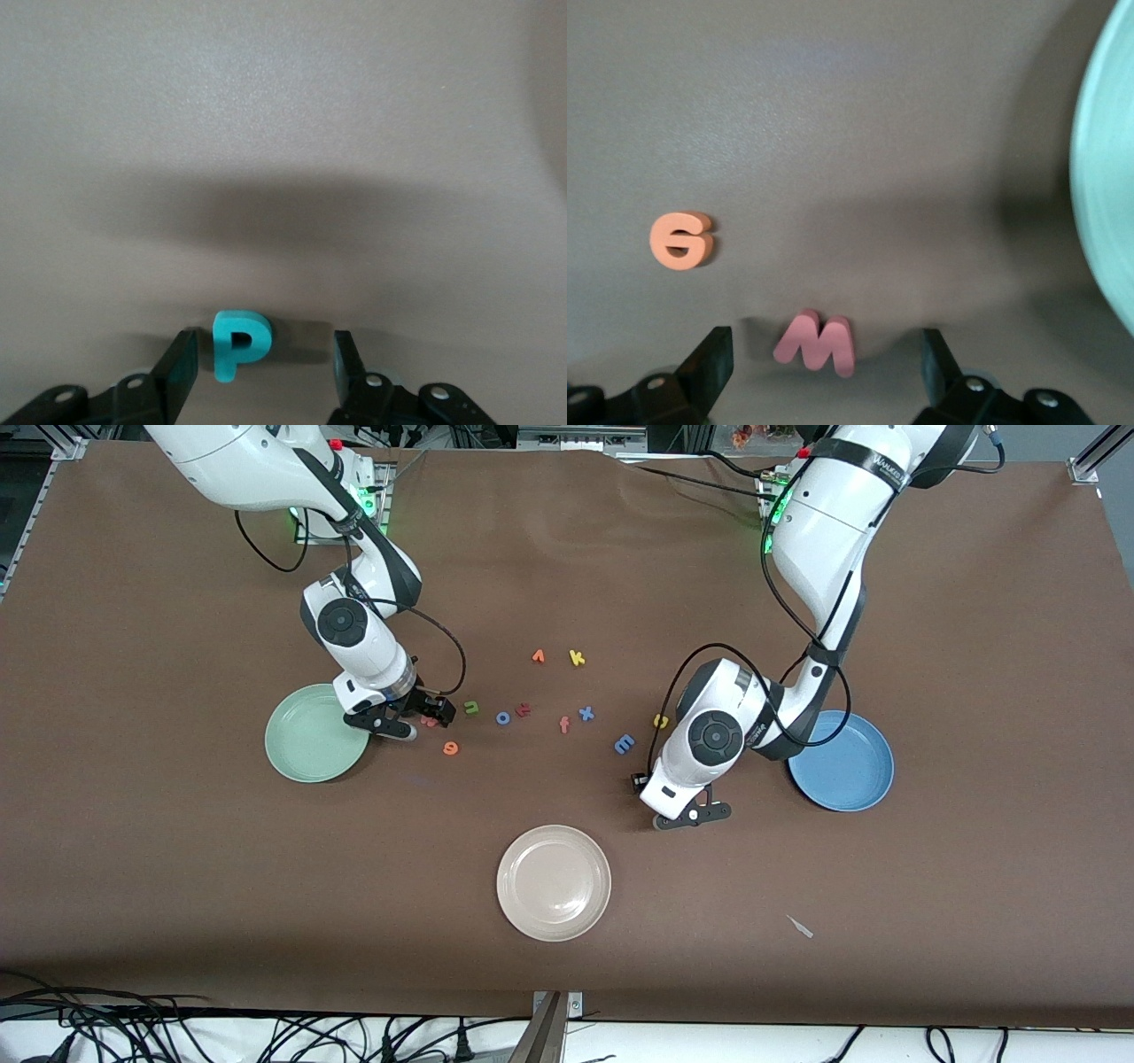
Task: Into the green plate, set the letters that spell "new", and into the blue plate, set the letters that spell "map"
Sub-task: 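Grasp teal P with the left gripper while the right gripper grasps pink M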
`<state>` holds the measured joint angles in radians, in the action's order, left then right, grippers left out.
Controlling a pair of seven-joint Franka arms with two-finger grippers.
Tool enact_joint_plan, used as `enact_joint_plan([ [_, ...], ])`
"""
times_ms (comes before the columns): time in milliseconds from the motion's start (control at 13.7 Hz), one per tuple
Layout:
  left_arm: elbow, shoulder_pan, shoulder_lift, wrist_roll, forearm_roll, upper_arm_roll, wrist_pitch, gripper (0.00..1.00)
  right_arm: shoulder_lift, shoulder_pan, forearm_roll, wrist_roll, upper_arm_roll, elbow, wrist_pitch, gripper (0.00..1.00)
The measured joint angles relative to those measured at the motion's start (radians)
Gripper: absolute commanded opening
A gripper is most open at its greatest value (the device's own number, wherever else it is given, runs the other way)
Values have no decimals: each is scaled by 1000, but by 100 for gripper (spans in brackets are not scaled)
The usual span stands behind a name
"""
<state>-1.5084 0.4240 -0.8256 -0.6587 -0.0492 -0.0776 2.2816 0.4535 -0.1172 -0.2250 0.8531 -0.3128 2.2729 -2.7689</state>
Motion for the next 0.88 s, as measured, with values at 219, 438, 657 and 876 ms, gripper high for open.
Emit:
enact_joint_plan([
  [219, 1, 0, -2, 0, 4, 1, -1, 36, 9, -21, -1, 14, 4, -3, 0, 87],
  [438, 6, 1, 0, 0, 5, 3, -2, 2, 19, -81, -3, 34, 56, -16, 2, 84],
  [657, 8, 2, 0, -2, 5, 3, -3, 0, 23, -96, -7, 40, 67, -23, 2, 80],
  [876, 21, -7, 2, 5, 5, 14, -48, 0, 23, -96, -14, 42, 68, -25, 1, 66],
])
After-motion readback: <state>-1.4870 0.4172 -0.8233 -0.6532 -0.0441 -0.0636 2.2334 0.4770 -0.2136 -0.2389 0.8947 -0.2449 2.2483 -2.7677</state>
